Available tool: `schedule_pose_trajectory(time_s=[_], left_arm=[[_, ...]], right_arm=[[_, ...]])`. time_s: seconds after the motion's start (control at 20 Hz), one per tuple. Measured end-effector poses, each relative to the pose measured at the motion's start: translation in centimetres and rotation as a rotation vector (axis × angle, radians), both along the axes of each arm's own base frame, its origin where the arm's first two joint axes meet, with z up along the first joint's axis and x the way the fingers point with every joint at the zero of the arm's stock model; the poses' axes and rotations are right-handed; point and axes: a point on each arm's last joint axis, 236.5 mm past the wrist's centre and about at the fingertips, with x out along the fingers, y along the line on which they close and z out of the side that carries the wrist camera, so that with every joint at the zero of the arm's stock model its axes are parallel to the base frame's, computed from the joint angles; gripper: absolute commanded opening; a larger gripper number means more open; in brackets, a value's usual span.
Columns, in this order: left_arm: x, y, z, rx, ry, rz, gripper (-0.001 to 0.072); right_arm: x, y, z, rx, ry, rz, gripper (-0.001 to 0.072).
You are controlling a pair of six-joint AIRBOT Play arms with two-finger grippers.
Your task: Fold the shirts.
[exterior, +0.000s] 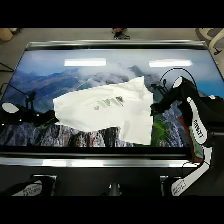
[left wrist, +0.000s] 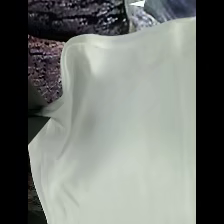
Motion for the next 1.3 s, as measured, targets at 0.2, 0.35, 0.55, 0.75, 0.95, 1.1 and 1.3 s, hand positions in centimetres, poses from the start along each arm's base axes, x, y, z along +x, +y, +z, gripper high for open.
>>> schedule_pose_trajectory(time_s=[0.2,0.35,0.55,0.75,0.95,1.1,1.3], left_arm=[[2.5,0.1,7.2,0.024,-0.213,0.008,0.003],[5.8,1.0,23.5,0.108,-0.65,0.035,0.0031],[-0.3,1.3,50.7,0.213,-1.362,0.143,0.0032],[-10.1,-0.2,61.0,0.241,-1.668,0.174,0.0032],[-13.0,-1.1,62.1,0.242,-1.695,0.158,0.0032],[-12.5,-0.6,61.2,0.288,-1.653,0.153,0.0032],[-6.4,1.5,54.4,0.32,-1.358,0.153,0.0033]], right_arm=[[3.6,-0.5,7.2,-0.001,-0.255,0.005,0.0017],[7.4,-2.7,22.5,-0.059,-0.724,-0.03,0.0019],[1.1,-5.5,50.0,-0.29,-1.523,-0.048,0.0019],[-11.6,-5.2,63.1,-0.413,-1.92,-0.107,0.0019],[-16.8,-4.6,65.3,-0.444,-2.001,-0.11,0.0019],[-16.8,-4.5,64.4,-0.419,-1.955,-0.122,0.0019],[-11.2,-5.1,58.0,-0.36,-1.691,-0.106,0.0018]])
